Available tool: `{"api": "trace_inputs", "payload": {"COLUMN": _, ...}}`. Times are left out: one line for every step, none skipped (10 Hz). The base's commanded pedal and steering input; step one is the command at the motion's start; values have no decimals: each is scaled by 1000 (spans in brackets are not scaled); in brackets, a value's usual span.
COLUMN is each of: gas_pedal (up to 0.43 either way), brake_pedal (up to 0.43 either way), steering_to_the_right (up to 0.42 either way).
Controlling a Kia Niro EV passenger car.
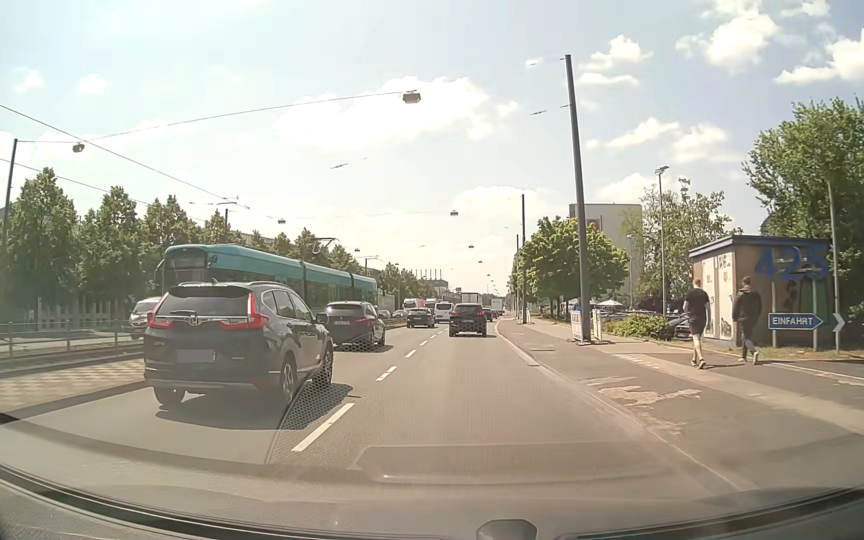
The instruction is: Follow the waypoints while adhering to traffic rules and regulations
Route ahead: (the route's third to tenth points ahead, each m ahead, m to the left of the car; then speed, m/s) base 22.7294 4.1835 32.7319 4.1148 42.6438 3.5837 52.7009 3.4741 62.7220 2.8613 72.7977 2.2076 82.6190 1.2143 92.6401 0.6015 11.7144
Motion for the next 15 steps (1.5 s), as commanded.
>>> {"api": "trace_inputs", "payload": {"gas_pedal": 118, "brake_pedal": 30, "steering_to_the_right": -2}}
{"api": "trace_inputs", "payload": {"gas_pedal": 130, "brake_pedal": 30, "steering_to_the_right": -2}}
{"api": "trace_inputs", "payload": {"gas_pedal": 130, "brake_pedal": 30, "steering_to_the_right": -2}}
{"api": "trace_inputs", "payload": {"gas_pedal": 130, "brake_pedal": 30, "steering_to_the_right": -2}}
{"api": "trace_inputs", "payload": {"gas_pedal": 130, "brake_pedal": 30, "steering_to_the_right": -2}}
{"api": "trace_inputs", "payload": {"gas_pedal": 130, "brake_pedal": 30, "steering_to_the_right": -2}}
{"api": "trace_inputs", "payload": {"gas_pedal": 130, "brake_pedal": 30, "steering_to_the_right": -2}}
{"api": "trace_inputs", "payload": {"gas_pedal": 130, "brake_pedal": 30, "steering_to_the_right": 0}}
{"api": "trace_inputs", "payload": {"gas_pedal": 130, "brake_pedal": 30, "steering_to_the_right": 3}}
{"api": "trace_inputs", "payload": {"gas_pedal": 130, "brake_pedal": 30, "steering_to_the_right": 4}}
{"api": "trace_inputs", "payload": {"gas_pedal": 130, "brake_pedal": 30, "steering_to_the_right": 3}}
{"api": "trace_inputs", "payload": {"gas_pedal": 130, "brake_pedal": 30, "steering_to_the_right": 4}}
{"api": "trace_inputs", "payload": {"gas_pedal": 138, "brake_pedal": 30, "steering_to_the_right": 4}}
{"api": "trace_inputs", "payload": {"gas_pedal": 157, "brake_pedal": 30, "steering_to_the_right": 5}}
{"api": "trace_inputs", "payload": {"gas_pedal": 157, "brake_pedal": 30, "steering_to_the_right": 7}}
